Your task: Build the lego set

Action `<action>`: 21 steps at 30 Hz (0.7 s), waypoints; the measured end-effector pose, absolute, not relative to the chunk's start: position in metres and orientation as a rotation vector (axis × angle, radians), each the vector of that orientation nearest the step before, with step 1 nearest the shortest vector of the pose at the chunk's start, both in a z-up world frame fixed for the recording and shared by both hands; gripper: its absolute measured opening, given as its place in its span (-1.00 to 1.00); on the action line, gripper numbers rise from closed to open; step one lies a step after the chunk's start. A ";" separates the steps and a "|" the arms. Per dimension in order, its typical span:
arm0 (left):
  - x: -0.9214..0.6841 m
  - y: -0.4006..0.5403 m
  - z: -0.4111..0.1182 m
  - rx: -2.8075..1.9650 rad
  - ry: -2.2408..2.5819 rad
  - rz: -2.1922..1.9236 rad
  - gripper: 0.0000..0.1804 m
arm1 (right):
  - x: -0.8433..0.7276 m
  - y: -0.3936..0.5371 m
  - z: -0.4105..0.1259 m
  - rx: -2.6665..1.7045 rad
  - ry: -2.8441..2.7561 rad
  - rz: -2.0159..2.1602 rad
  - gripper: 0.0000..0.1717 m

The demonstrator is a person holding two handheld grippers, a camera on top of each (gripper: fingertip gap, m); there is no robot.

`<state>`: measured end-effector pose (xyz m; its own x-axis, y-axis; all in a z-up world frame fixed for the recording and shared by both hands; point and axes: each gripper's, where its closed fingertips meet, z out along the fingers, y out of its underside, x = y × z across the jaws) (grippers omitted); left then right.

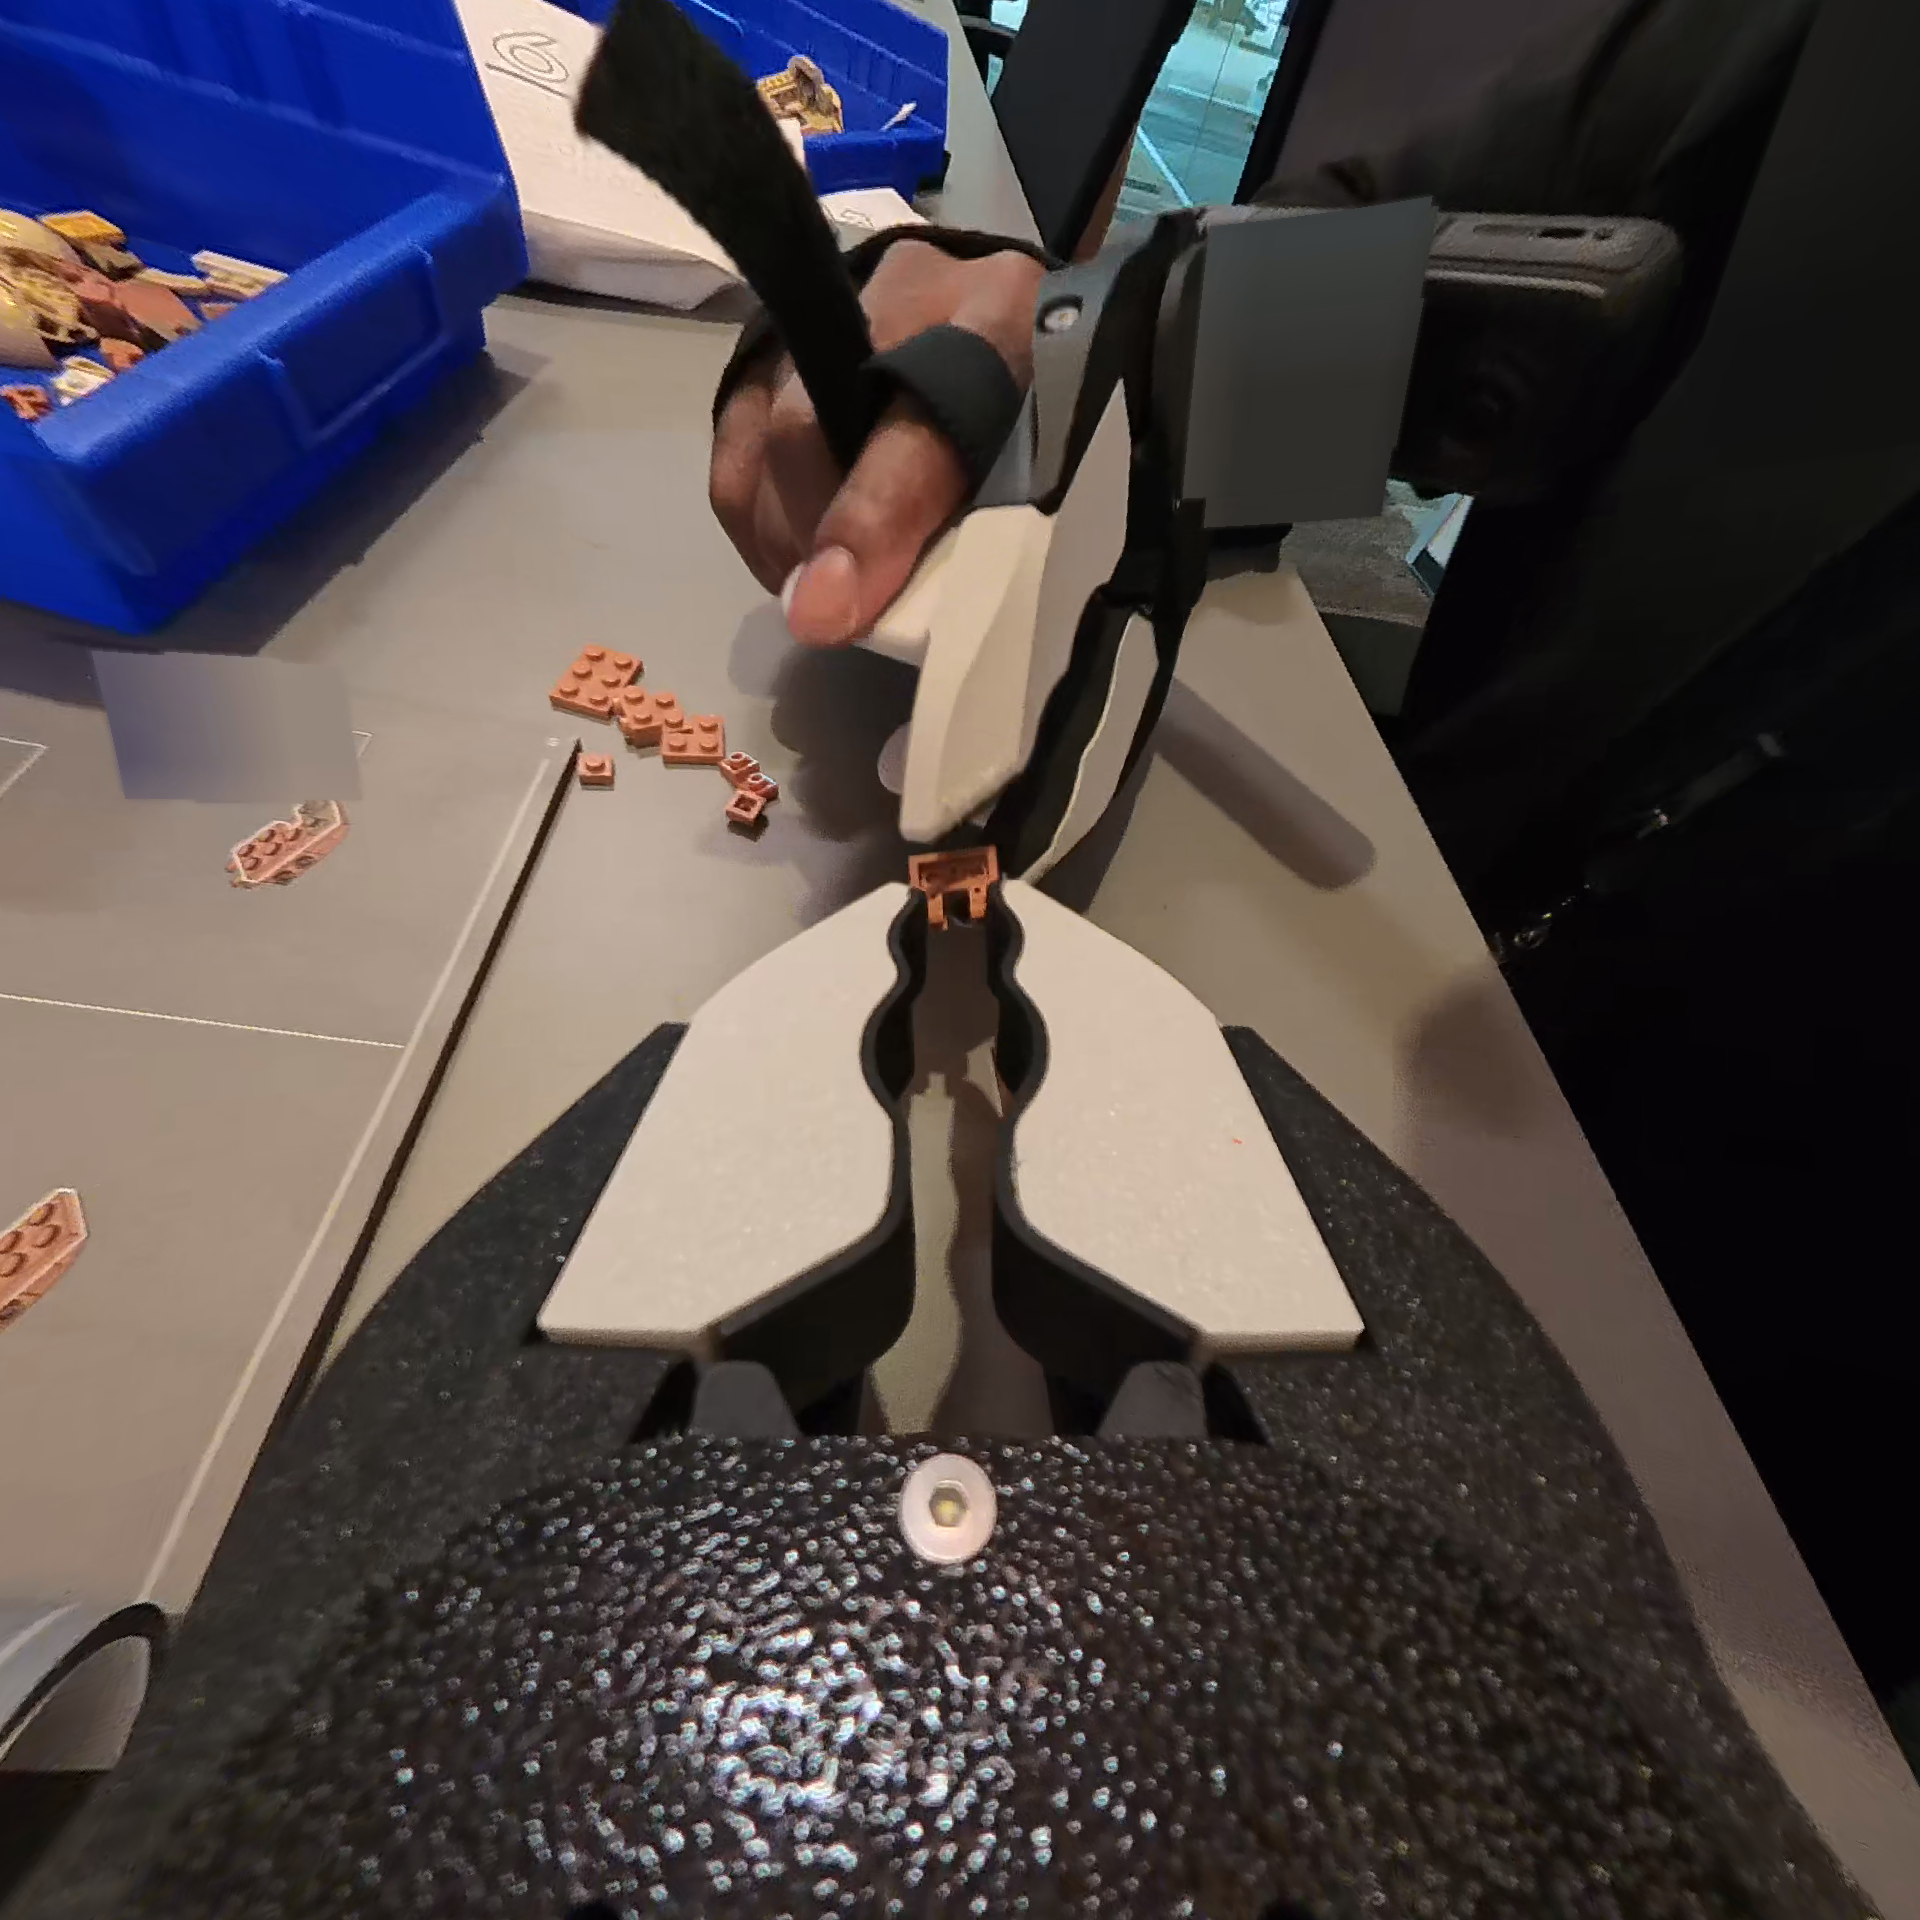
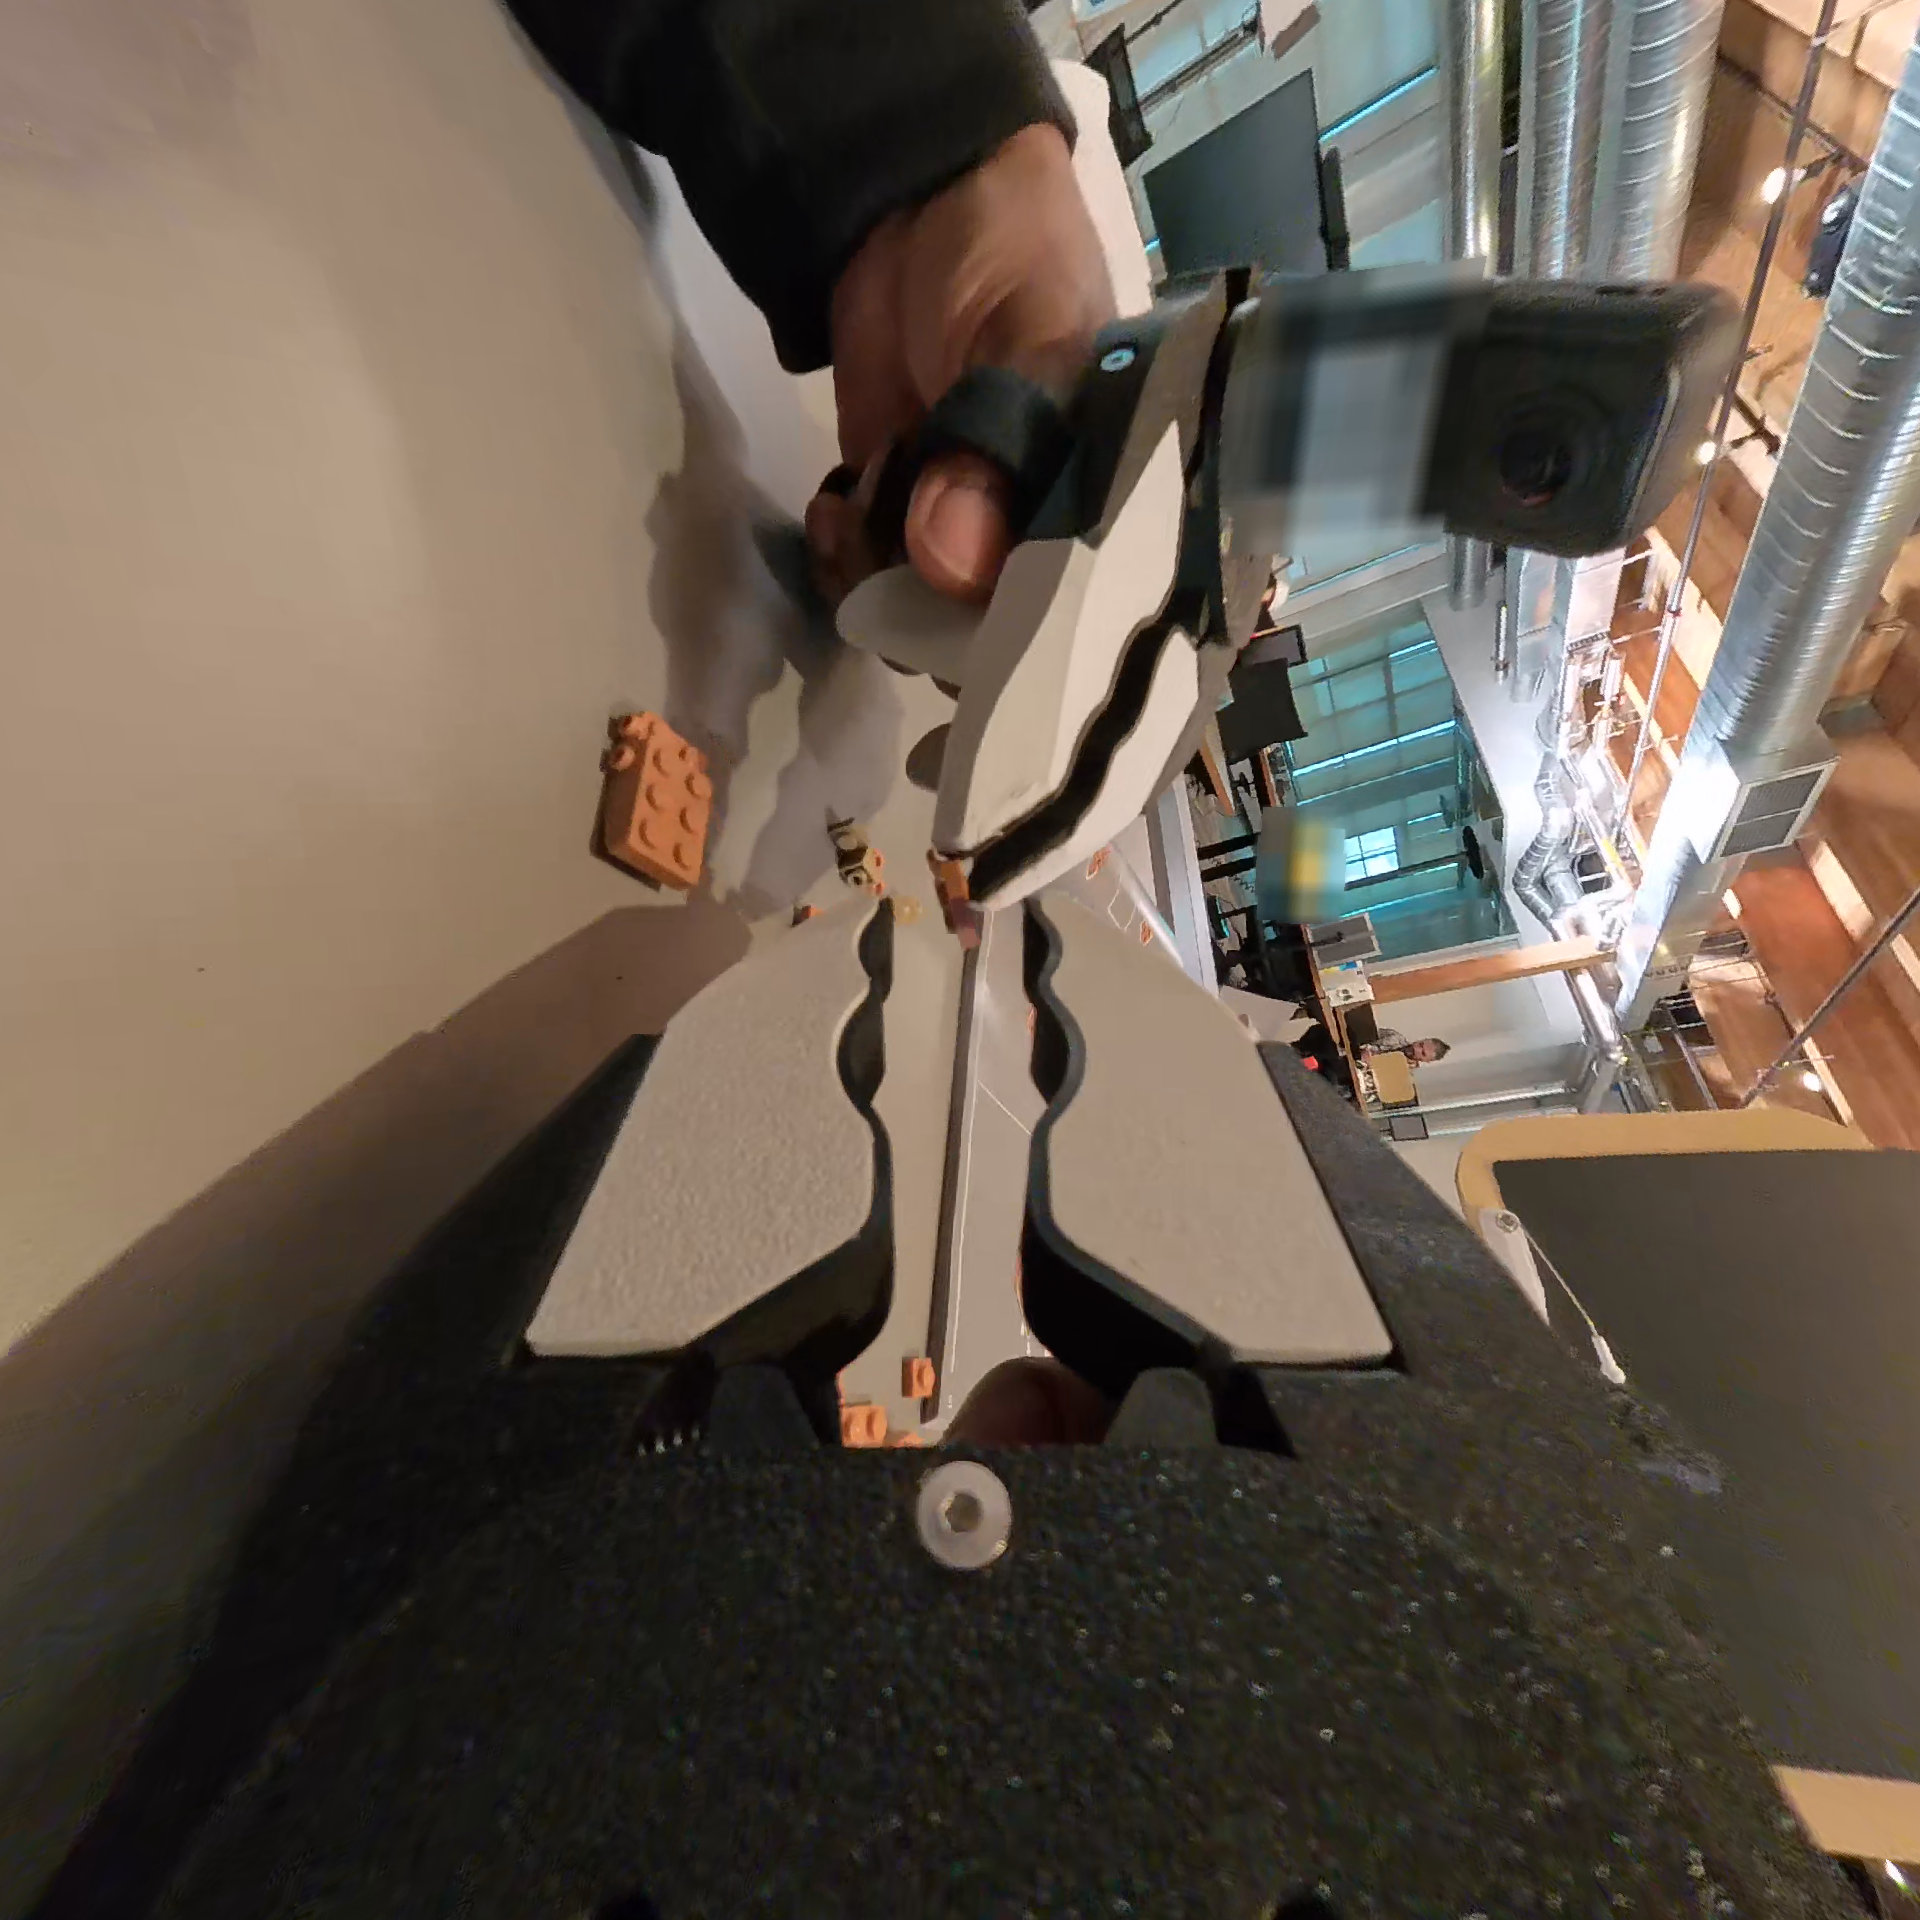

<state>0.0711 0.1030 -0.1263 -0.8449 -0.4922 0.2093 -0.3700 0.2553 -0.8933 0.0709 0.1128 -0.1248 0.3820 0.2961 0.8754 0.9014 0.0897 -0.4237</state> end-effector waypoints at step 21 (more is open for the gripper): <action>0.072 0.113 -0.071 -0.265 1.889 -1.494 -0.71 | 0.063 0.108 -0.090 -1.814 -0.073 1.249 -0.95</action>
<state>0.0716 0.1134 -0.0710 -0.7315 -0.5554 -0.3954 0.2569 0.3127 -0.9145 0.0633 0.1080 -0.0905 0.4872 0.5003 -0.7157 -0.4141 -0.5892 -0.6938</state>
